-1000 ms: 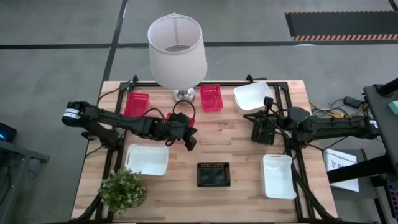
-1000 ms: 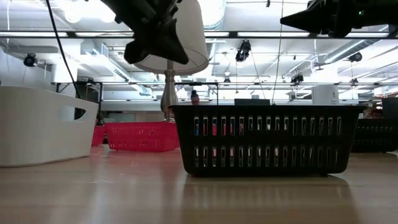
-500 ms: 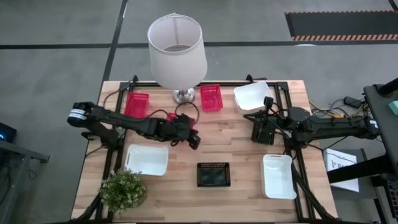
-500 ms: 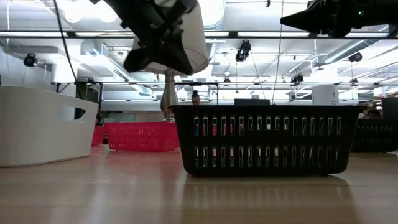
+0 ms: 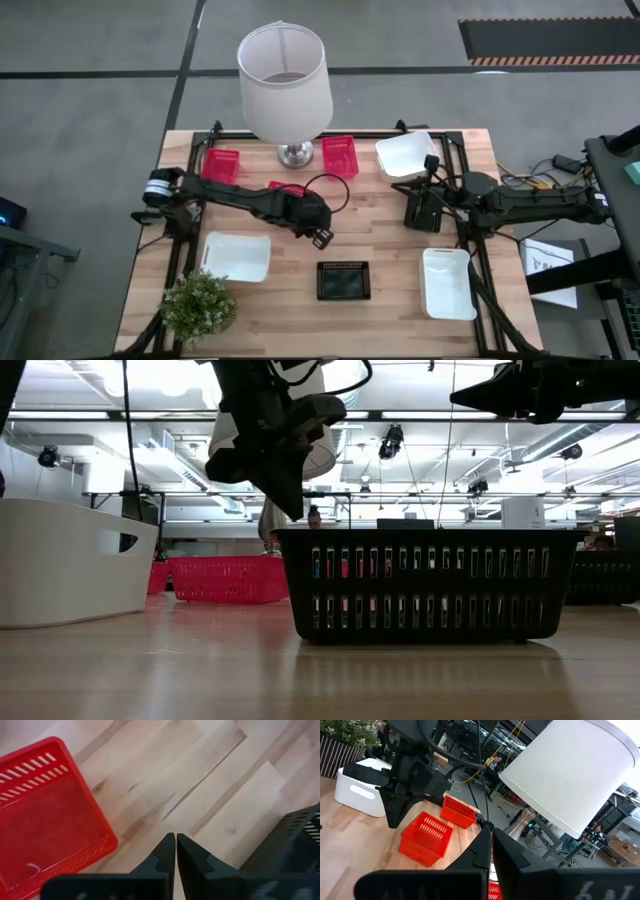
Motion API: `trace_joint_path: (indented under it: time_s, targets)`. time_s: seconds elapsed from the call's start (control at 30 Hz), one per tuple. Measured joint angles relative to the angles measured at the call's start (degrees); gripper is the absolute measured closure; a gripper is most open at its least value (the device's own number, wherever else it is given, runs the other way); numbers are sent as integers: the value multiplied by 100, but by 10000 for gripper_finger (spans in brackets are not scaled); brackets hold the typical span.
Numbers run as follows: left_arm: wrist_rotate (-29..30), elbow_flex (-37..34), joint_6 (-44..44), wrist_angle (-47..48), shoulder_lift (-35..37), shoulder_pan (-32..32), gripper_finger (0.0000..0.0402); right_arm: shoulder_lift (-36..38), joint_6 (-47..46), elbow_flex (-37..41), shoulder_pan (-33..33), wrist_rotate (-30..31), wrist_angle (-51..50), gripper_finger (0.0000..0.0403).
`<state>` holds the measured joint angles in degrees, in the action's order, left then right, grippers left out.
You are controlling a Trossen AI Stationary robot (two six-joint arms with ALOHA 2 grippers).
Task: Stack baskets by color
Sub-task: Stack the bottom red bin on top of the left red bin
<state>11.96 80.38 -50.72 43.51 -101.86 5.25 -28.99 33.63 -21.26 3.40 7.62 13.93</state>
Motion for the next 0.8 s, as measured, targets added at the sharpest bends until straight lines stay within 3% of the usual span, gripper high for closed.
trace_joint_path:
  time_s: [0.5, 0.7, 0.8]
  targets:
    - [-37, -183, 228, 110, 52, -211, 394, -2, 2, 0, 0, -2, -1, 394]
    - [54, -290, 321, 91, 52, -480, 326, -2, 4, 0, 0, -2, 0, 394]
    - [402, -364, 222, 14, 52, -584, 282, -2, 4, 0, 0, -2, -2, 394]
